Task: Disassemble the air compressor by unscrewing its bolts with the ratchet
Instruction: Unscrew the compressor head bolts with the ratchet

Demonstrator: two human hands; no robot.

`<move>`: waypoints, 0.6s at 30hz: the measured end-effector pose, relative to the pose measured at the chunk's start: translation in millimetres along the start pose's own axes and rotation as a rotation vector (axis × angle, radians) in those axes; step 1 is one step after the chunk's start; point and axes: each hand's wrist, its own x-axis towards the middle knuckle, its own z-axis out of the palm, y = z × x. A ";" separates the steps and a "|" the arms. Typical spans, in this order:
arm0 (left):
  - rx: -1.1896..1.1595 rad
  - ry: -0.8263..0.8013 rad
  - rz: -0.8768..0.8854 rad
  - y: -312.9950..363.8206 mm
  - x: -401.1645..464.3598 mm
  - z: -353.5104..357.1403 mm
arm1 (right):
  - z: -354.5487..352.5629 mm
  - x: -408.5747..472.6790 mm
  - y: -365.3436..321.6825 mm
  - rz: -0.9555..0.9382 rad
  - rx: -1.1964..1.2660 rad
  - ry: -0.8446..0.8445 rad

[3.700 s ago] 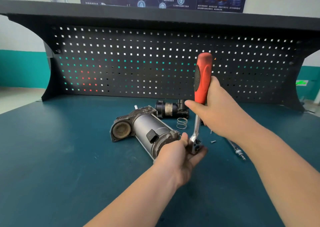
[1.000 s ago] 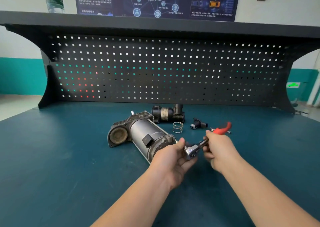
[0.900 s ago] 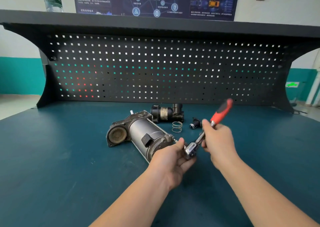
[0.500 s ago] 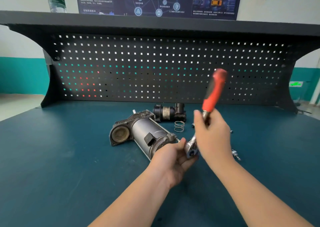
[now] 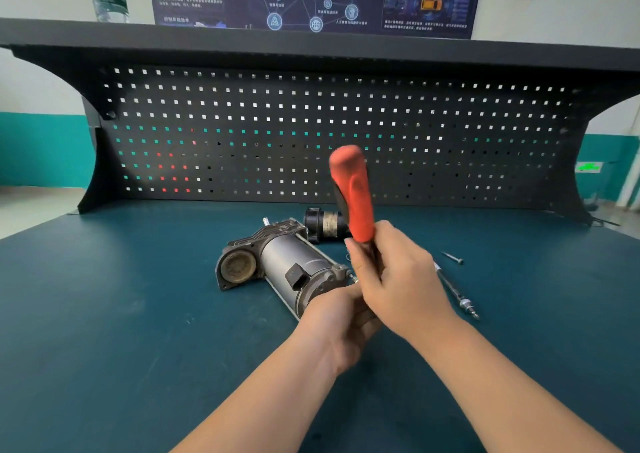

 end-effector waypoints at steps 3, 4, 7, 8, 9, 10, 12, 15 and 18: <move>-0.034 0.018 -0.019 0.7 1.0 -0.9 | 2.6 -0.4 6.1 0.351 0.056 0.114; -0.051 0.025 -0.029 1.3 0.7 -0.2 | 2.1 0.1 11.3 0.543 0.085 0.166; -0.072 0.016 -0.038 1.7 2.7 1.8 | 1.1 0.2 32.3 1.304 0.528 0.329; -0.074 0.005 -0.037 1.8 2.7 2.6 | 2.0 -2.1 36.8 1.508 0.761 0.398; -0.075 -0.002 -0.033 1.6 3.1 2.8 | 3.5 -5.7 39.7 1.629 0.903 0.447; -0.075 -0.002 -0.033 1.4 3.1 3.0 | 5.6 -8.1 41.5 1.679 0.941 0.453; -0.067 0.015 -0.034 0.3 3.8 2.5 | 7.3 -8.4 41.5 1.565 0.807 0.382; -0.042 0.021 -0.021 -0.3 3.5 0.2 | 1.0 2.2 30.2 0.965 0.317 0.214; 0.000 -0.013 -0.003 -0.9 1.9 0.3 | -7.5 5.7 10.7 0.238 0.086 0.042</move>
